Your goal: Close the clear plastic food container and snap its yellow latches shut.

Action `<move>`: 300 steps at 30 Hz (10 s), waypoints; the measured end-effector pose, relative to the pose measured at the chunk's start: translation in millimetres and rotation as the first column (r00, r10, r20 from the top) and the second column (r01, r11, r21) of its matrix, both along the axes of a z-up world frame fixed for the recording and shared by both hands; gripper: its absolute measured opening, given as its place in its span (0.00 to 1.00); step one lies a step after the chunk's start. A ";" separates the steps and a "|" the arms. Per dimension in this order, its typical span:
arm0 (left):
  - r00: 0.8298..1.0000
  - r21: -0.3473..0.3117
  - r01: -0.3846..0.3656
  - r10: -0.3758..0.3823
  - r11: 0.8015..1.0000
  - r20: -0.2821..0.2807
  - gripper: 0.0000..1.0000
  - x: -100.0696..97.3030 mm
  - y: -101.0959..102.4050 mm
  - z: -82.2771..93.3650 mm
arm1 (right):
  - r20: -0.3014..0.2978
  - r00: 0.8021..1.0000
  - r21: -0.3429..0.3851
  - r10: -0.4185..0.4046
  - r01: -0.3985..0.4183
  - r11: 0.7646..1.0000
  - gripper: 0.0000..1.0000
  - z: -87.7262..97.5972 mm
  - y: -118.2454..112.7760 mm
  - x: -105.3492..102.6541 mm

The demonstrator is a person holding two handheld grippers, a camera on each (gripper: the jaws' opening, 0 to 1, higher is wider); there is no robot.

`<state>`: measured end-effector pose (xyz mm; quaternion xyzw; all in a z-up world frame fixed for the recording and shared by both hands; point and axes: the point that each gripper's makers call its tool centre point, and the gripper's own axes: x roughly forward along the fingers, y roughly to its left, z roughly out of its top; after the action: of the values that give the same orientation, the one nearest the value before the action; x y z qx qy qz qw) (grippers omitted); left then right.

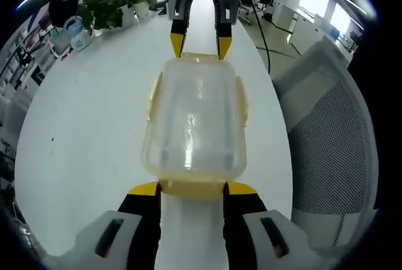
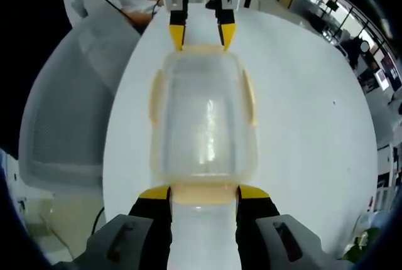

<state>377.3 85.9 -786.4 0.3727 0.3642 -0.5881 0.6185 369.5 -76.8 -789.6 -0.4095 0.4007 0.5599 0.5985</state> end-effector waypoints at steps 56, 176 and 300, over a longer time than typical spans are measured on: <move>1.000 -0.001 0.004 -0.004 1.000 -0.028 0.38 -4.0 -25.1 -8.6 | -0.019 0.999 -0.009 -0.027 0.027 1.000 0.38 -9.1 -25.4 -6.9; 0.326 0.101 -0.873 0.725 0.477 -0.607 0.27 -8.0 -36.6 -11.7 | -0.519 0.366 0.031 -0.773 0.911 0.411 0.20 -4.0 -26.7 -2.7; 0.992 -0.249 -0.104 0.083 0.963 -0.093 0.00 -46.7 -105.0 20.3 | -0.119 0.913 0.221 -0.391 0.408 0.886 0.00 17.2 51.5 28.0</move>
<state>330.5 -19.1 -766.1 0.2488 0.3282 -0.6147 0.6727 397.5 -25.2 -772.4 -0.2225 0.4263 0.4833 0.7316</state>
